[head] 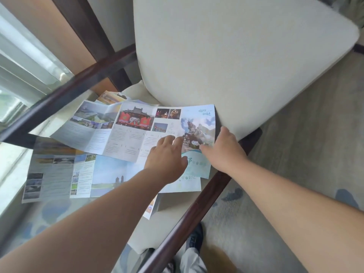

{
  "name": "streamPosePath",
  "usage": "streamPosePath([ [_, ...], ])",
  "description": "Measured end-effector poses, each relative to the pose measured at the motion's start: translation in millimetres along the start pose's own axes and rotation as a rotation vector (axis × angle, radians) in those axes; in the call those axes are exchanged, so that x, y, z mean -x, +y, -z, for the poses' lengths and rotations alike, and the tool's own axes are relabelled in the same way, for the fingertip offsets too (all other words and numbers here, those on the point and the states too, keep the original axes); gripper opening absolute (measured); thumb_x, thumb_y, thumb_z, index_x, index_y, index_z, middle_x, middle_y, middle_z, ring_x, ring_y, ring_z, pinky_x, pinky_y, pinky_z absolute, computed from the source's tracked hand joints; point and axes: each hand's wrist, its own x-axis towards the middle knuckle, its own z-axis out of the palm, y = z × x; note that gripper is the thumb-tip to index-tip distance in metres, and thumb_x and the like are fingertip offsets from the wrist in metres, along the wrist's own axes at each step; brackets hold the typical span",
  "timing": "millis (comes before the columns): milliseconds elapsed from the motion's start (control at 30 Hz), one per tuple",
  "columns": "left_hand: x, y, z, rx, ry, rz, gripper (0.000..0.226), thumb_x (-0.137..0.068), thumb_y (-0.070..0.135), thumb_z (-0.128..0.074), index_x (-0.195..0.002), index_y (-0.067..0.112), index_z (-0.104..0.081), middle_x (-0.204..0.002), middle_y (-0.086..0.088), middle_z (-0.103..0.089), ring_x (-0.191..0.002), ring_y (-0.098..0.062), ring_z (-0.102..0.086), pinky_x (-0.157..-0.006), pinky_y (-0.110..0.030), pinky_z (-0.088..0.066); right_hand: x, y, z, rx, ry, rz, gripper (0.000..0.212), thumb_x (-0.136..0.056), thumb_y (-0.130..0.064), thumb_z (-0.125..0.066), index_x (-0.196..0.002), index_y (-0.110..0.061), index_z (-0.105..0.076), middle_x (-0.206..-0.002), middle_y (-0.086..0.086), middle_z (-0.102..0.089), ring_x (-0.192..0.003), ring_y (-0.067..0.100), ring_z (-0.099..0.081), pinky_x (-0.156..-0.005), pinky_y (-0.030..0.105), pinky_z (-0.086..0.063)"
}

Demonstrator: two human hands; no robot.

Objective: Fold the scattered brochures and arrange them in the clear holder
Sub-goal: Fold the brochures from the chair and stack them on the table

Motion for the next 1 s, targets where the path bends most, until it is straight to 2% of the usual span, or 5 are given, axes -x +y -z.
streamPosePath([
  [200, -9, -10, -15, 0.001, 0.005, 0.018, 0.054, -0.092, 0.033, -0.050, -0.142, 0.018, -0.036, -0.140, -0.005, -0.042, -0.131, -0.026, -0.036, -0.103, -0.042, -0.039, -40, 1, -17, -0.331, -0.004, -0.215, 0.062, -0.083, -0.044, -0.069, -0.128, -0.006, -0.046, -0.115, 0.009, -0.060, -0.097, 0.029, -0.060, -0.075, 0.035, -0.049],
  [367, -4, -18, -19, 0.056, 0.010, 0.047, 0.053, -0.093, 0.035, -0.050, -0.142, 0.018, -0.036, -0.144, -0.006, -0.039, -0.133, -0.026, -0.033, -0.104, -0.042, -0.036, -47, -3, -27, -0.365, 0.064, -0.183, 0.017, -0.087, -0.013, -0.054, -0.071, -0.011, -0.049, -0.072, 0.005, -0.052, -0.066, 0.024, -0.048, -0.049, 0.028, -0.035],
  [667, 6, -23, 38, 0.489, 0.150, 0.297, 0.060, -0.094, 0.048, -0.046, -0.145, 0.021, -0.029, -0.144, -0.011, -0.040, -0.130, -0.032, -0.040, -0.101, -0.041, -0.033, -2, -55, 6, -0.869, -0.035, -0.019, 0.022, -0.089, -0.020, -0.051, -0.104, -0.005, -0.058, -0.103, 0.013, -0.069, -0.095, 0.035, -0.065, -0.087, 0.049, -0.053],
  [767, 14, -24, 68, 0.554, 0.241, 0.317, 0.059, -0.095, 0.050, -0.042, -0.145, 0.021, -0.030, -0.146, -0.011, -0.042, -0.130, -0.031, -0.042, -0.099, -0.040, -0.034, 12, -79, 19, -1.035, -0.120, 0.036, 0.007, -0.091, -0.010, -0.053, -0.091, -0.009, -0.059, -0.079, 0.006, -0.069, -0.072, 0.022, -0.067, -0.070, 0.037, -0.058],
  [1000, 51, -29, 124, 0.875, 0.401, 0.444, 0.038, -0.094, 0.044, -0.043, -0.108, 0.012, -0.059, -0.098, -0.010, -0.067, -0.094, -0.034, -0.062, -0.077, -0.039, -0.051, 53, -120, 36, -1.025, -0.260, 0.075, 0.011, -0.086, -0.005, -0.048, -0.079, -0.011, -0.054, -0.083, 0.022, -0.061, -0.078, 0.032, -0.060, -0.074, 0.043, -0.047],
])
